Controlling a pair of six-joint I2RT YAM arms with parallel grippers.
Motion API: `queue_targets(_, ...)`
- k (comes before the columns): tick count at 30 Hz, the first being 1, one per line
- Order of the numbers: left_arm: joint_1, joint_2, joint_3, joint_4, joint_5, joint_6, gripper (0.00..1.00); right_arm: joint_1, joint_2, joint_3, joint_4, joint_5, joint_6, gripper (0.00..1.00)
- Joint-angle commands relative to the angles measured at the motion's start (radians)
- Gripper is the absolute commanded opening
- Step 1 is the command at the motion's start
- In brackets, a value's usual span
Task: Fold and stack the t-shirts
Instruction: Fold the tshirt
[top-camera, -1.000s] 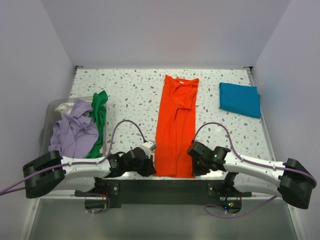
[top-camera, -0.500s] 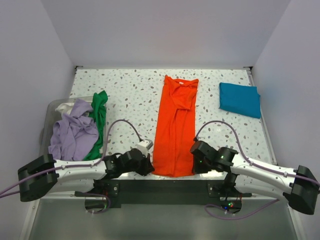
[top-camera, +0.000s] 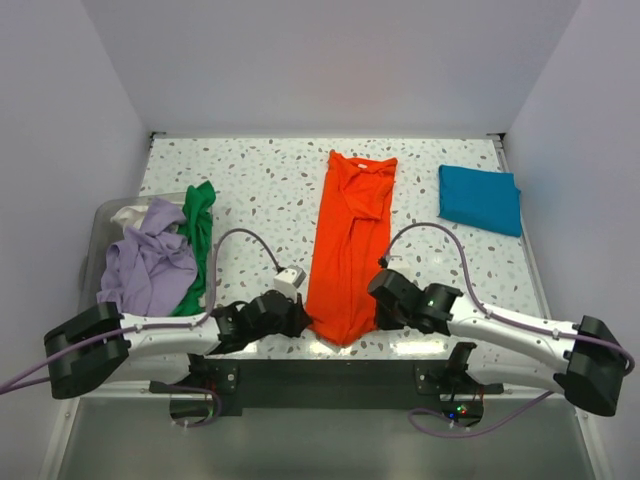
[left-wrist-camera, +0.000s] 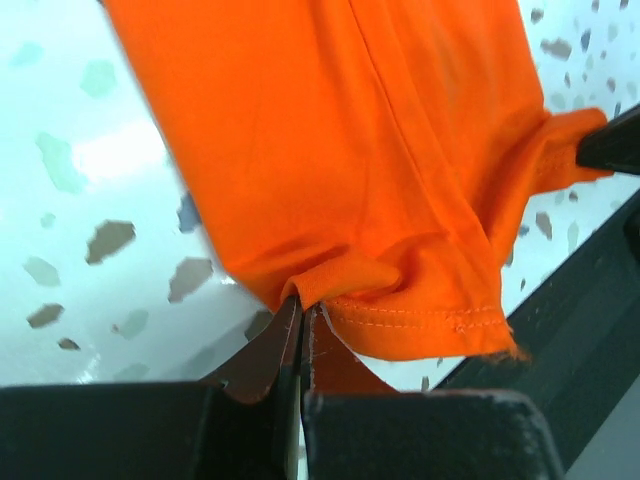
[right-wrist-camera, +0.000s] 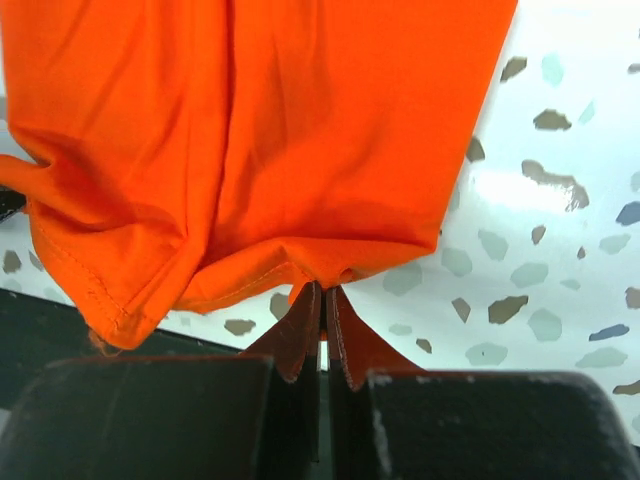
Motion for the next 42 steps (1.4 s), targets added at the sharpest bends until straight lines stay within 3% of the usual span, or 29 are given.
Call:
queue_targets(1, 0.047, -0.006, 0.034, 0.126, -0.045, 0.047, 0.0, 0.007, 0.018, 0.066, 0.057, 0.125, -0.024, 0.0)
queue_targets(10, 0.15, 0.051, 0.089, 0.226, 0.011, 0.13, 0.0, -0.024, 0.104, 0.207, 0.048, 0.251, -0.13, 0.0)
queue_targets(17, 0.278, 0.204, 0.201, 0.319, 0.091, 0.23, 0.0, -0.204, 0.195, 0.23, 0.216, 0.14, -0.256, 0.0)
queue_targets(24, 0.38, 0.377, 0.342, 0.378, 0.177, 0.27, 0.0, -0.333, 0.322, 0.311, 0.296, 0.124, -0.332, 0.0)
queue_targets(42, 0.545, 0.67, 0.663, 0.277, 0.262, 0.283, 0.0, -0.551, 0.583, 0.54, 0.355, 0.06, -0.428, 0.0)
